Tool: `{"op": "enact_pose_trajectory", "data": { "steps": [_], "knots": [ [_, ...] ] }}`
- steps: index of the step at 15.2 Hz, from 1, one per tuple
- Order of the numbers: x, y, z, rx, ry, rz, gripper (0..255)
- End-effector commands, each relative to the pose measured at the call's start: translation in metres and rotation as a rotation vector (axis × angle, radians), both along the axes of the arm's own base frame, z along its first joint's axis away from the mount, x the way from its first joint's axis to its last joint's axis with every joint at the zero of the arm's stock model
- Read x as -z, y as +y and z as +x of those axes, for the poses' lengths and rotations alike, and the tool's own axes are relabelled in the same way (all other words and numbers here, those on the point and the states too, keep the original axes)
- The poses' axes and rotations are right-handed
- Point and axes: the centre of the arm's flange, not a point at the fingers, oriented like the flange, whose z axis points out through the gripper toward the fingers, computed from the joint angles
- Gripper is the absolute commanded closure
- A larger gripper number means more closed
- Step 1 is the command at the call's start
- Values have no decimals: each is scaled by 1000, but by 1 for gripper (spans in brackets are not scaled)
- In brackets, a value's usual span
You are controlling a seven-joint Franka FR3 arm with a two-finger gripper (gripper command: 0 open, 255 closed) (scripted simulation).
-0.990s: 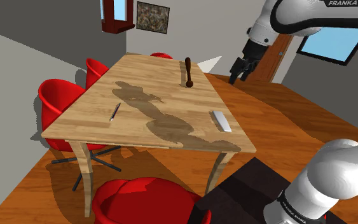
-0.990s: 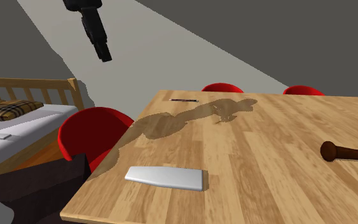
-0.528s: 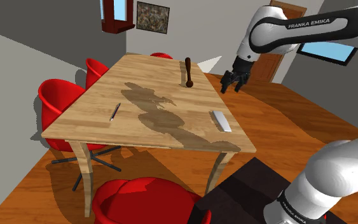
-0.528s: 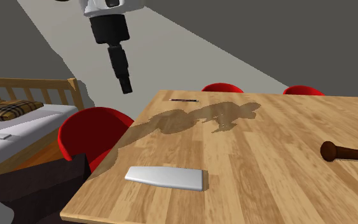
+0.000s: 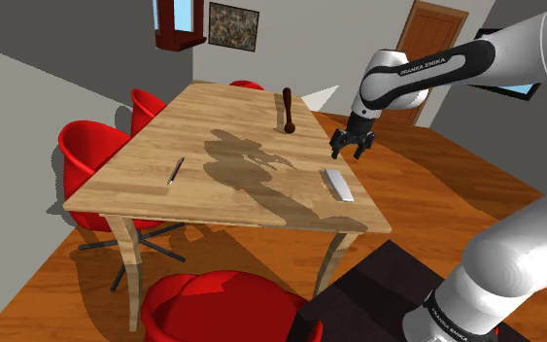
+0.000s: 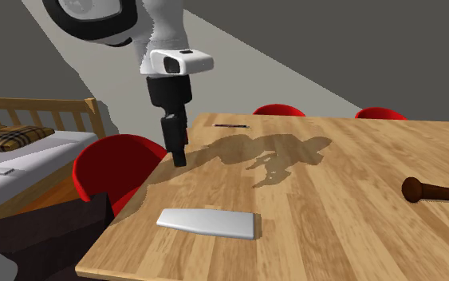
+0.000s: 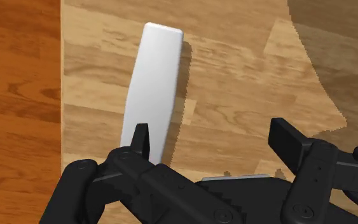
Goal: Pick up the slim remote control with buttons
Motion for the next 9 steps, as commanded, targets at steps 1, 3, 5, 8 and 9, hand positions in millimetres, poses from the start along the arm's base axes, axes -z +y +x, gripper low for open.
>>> {"op": "enact_pose_trajectory", "data": {
  "steps": [1,3,5,8,9],
  "knots": [
    [23,-13,10,54,13,6,0],
    [45,-28,17,107,26,12,0],
    [67,-43,22,160,40,19,0],
    [100,-65,28,239,60,28,0],
    [102,-66,28,242,61,28,0]
  ]
}}
